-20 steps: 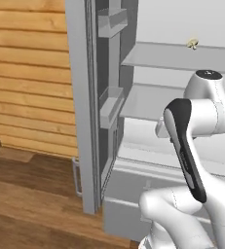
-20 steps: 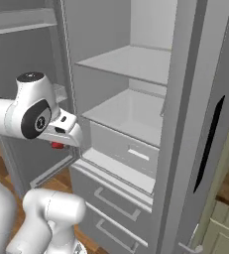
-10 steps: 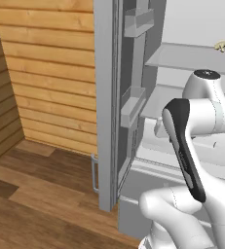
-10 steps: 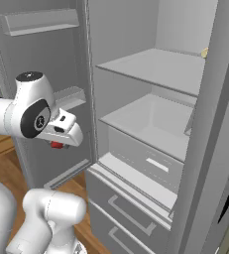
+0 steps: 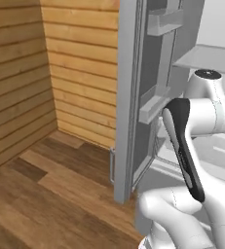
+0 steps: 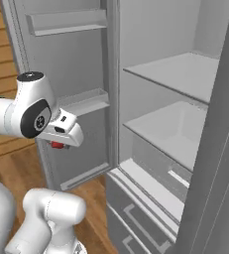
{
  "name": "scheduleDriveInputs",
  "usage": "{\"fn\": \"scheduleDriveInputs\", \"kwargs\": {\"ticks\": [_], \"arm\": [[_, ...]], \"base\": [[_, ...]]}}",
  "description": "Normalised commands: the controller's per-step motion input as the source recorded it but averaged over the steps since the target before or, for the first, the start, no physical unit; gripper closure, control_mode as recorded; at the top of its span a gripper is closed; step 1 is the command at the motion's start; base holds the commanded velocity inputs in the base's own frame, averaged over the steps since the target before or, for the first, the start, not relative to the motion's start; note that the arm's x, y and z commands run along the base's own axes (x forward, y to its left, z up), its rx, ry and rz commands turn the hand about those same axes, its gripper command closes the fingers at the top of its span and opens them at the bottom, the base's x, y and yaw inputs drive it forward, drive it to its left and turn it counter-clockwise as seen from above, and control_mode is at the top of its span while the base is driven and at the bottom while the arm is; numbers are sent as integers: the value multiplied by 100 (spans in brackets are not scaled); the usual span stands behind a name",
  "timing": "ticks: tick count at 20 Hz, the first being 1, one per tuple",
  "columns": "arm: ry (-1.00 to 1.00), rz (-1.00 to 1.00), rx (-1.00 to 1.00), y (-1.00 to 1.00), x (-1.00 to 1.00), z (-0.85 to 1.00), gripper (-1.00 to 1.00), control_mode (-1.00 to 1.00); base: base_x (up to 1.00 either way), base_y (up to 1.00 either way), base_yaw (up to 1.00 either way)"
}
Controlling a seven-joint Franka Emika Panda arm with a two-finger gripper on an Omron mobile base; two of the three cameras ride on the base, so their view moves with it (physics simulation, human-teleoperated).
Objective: Take the strawberry from the fridge and place it on top of the pancake, located on the dining counter.
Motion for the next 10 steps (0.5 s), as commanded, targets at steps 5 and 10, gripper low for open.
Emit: {"fn": "scheduleDriveInputs", "kwargs": {"ticks": [5,10], "arm": [[0,0,0,0,0,0,100,100],[0,0,0,0,0,0,100,100]], "base": [[-100,1,59],[-100,5,56]]}}
